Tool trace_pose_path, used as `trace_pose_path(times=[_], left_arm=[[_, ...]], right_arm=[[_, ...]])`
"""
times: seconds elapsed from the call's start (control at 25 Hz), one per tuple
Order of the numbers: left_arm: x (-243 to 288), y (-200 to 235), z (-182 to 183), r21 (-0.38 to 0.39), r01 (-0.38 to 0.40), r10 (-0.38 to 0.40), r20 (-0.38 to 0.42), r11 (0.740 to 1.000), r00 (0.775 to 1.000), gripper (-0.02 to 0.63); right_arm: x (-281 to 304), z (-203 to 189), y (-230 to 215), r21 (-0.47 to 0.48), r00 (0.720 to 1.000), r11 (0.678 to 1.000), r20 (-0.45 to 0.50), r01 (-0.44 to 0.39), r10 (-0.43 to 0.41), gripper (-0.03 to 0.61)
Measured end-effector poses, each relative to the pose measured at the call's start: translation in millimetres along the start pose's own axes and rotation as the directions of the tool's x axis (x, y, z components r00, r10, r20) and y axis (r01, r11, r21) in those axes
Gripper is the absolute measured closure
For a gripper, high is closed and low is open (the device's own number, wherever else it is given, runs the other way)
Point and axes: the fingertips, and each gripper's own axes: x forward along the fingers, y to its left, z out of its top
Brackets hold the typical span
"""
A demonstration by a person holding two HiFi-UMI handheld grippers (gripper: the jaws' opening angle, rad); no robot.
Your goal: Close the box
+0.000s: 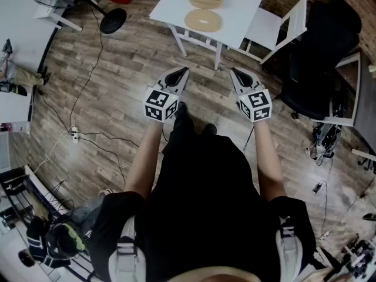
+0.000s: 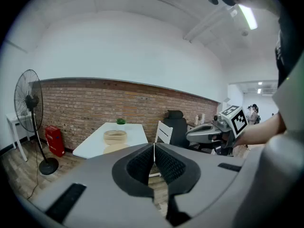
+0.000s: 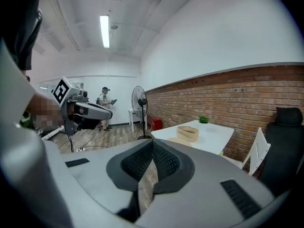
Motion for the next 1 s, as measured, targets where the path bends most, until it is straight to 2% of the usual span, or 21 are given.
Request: trace_pose_path(times=[0.28,0.6,1.0], left_arm=[[-3.2,16.3,0.8,-0.007,0.014,-0.014,-0.008,1.000,1.000,0.589],[16.3,23.6,3.2,-0.008,0.066,-0.066,0.000,0.998,0.998,0.589],[32.1,70.8,5.0,-0.028,0.095,-0.095,-0.005,0.995,0.995,0.589]], right_arm=[[9.6,2.2,6.9,0.010,1.000,1.000,-0.013,0.013,-0.013,0.580],[15.0,-0.4,-6.2,0.016,0.996,0.996,-0.029,0.084,-0.083,0.581],[51.7,4.6,-11.9,0.050,0.990,0.990,-0.046,0.133,-0.130,0.581]])
